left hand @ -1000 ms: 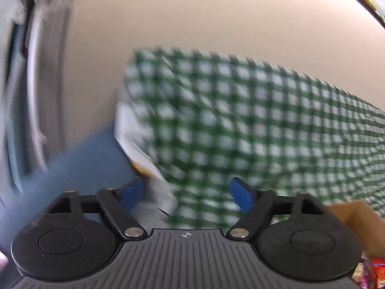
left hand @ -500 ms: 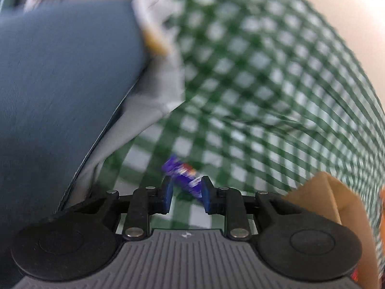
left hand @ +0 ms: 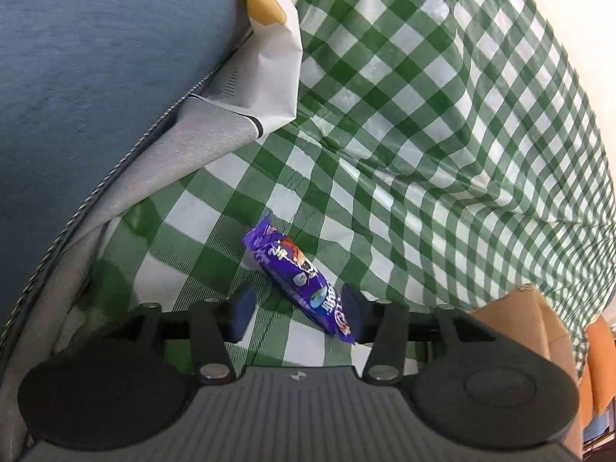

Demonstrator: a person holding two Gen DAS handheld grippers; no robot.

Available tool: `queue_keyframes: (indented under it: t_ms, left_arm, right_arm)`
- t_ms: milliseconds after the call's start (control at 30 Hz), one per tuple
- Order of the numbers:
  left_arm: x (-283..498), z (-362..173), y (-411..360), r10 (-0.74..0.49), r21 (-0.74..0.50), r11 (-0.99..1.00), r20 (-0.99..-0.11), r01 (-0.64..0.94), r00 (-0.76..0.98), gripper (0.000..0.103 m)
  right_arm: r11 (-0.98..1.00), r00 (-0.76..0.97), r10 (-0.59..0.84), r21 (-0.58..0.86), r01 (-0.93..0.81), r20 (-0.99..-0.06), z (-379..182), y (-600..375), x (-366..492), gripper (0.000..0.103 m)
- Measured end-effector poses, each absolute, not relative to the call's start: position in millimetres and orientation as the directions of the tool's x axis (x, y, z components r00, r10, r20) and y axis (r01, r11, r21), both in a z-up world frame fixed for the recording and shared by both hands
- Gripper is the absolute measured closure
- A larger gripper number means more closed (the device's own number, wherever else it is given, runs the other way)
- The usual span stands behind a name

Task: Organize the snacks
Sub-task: 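Move the left gripper to the purple bar and grasp it while the right gripper approaches the small red snack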

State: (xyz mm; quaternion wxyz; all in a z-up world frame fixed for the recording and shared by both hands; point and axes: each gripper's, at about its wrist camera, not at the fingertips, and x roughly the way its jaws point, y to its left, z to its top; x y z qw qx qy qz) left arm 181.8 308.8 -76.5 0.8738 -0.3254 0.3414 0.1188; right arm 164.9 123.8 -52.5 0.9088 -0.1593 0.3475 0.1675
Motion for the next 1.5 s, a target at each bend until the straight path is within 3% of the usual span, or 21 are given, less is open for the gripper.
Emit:
queue_keyframes:
  t_ms: [200,367,500,567,667,767,1133,1500]
  left_arm:
    - [207.4,-87.8,305.3,0.008,-0.426,0.796,-0.704,-0.431,0.71,0.038]
    - [224.7,-89.4,290.5,0.058,-0.329,0.86,-0.697,-0.391,0.715,0.033]
    - [232.6,-92.1,281.1,0.097,-0.263,0.889,-0.692,-0.375,0.716,0.037]
    - [233.8,-91.9,279.1,0.096,-0.247,0.899,-0.696,-0.363,0.712,0.061]
    - [230.4,-90.3,282.0,0.089,-0.264,0.893,-0.689,-0.364,0.719,0.08]
    - [225.2,-83.9,285.4,0.082,-0.295,0.881,-0.673,-0.368,0.735,0.085]
    - [193.1,-53.8,281.5,0.091,-0.306,0.883,-0.63,-0.355,0.771,0.086]
    - [132.3,-34.3,266.1,0.065,-0.283,0.901,-0.661,-0.328,0.748,0.086]
  right_arm:
    - [0.872,0.605,0.223,-0.12,-0.474,-0.765,-71.6,125.3,174.5,0.03]
    - [0.863,0.591,0.252,-0.098,-0.495,-0.766,-74.2,119.4,169.6,0.034]
    - [0.845,0.591,0.288,-0.09,-0.527,-0.754,-71.6,117.2,164.6,0.069]
    - [0.842,0.6,0.29,-0.1,-0.53,-0.746,-71.7,114.7,161.0,0.085]
    - [0.861,0.61,0.294,-0.074,-0.504,-0.736,-67.8,105.2,159.9,0.101]
    - [0.879,0.622,0.296,-0.048,-0.474,-0.725,-61.4,97.4,157.2,0.102]
    - [0.888,0.639,0.311,-0.024,-0.459,-0.703,-44.6,87.2,142.3,0.103]
    - [0.852,0.617,0.386,0.009,-0.523,-0.685,-9.8,68.9,98.1,0.103]
